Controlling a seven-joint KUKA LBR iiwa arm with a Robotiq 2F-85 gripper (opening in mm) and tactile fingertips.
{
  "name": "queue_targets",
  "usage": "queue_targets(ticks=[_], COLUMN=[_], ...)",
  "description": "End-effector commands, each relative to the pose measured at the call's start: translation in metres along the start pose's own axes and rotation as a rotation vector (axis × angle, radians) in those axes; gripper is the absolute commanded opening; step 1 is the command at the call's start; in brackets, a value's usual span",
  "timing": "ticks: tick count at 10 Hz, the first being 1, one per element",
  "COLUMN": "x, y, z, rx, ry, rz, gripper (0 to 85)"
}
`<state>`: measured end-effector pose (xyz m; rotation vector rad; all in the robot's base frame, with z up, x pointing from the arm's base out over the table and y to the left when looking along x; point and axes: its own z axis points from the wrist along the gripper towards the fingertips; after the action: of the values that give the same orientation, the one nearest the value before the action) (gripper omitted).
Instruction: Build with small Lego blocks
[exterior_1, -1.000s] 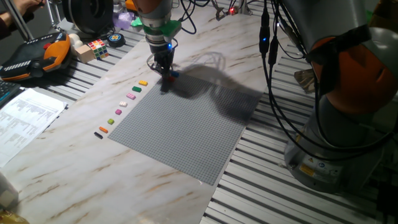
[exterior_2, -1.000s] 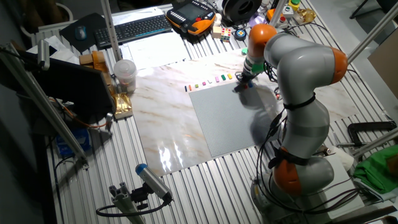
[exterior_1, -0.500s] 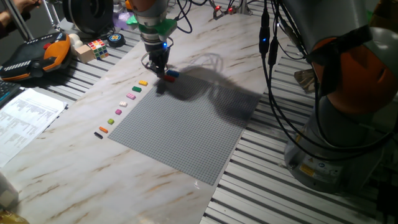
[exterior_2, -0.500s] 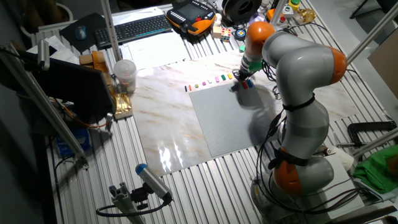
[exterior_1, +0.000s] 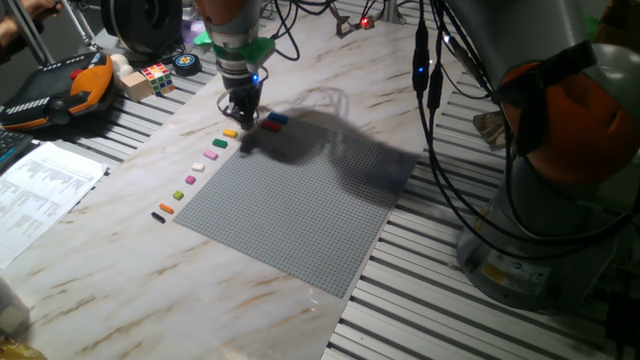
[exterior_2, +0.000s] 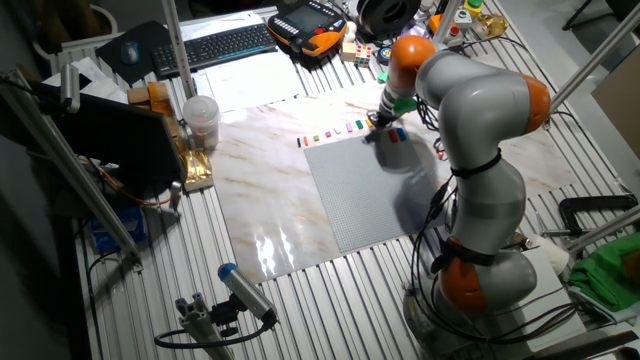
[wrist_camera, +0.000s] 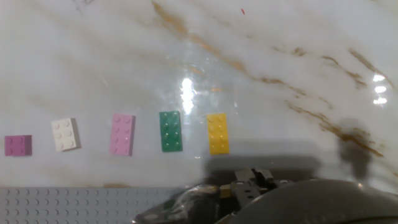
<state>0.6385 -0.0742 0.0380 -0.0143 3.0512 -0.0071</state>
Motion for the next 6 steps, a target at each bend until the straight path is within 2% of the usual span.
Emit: queue_targets(ticks=[1,3,6], x=[-0.002,-0.0069,-0.0057], y=[0.0011,0.0041,0.0011], z=[0.0002,-0.0008,0.0004], rx=[-0.006,-0.004,-0.015], ry=[-0.001,-0.001,0.005], rz=[0.0,-0.009,-0.015], gripper=[0.7,0.7,0.7])
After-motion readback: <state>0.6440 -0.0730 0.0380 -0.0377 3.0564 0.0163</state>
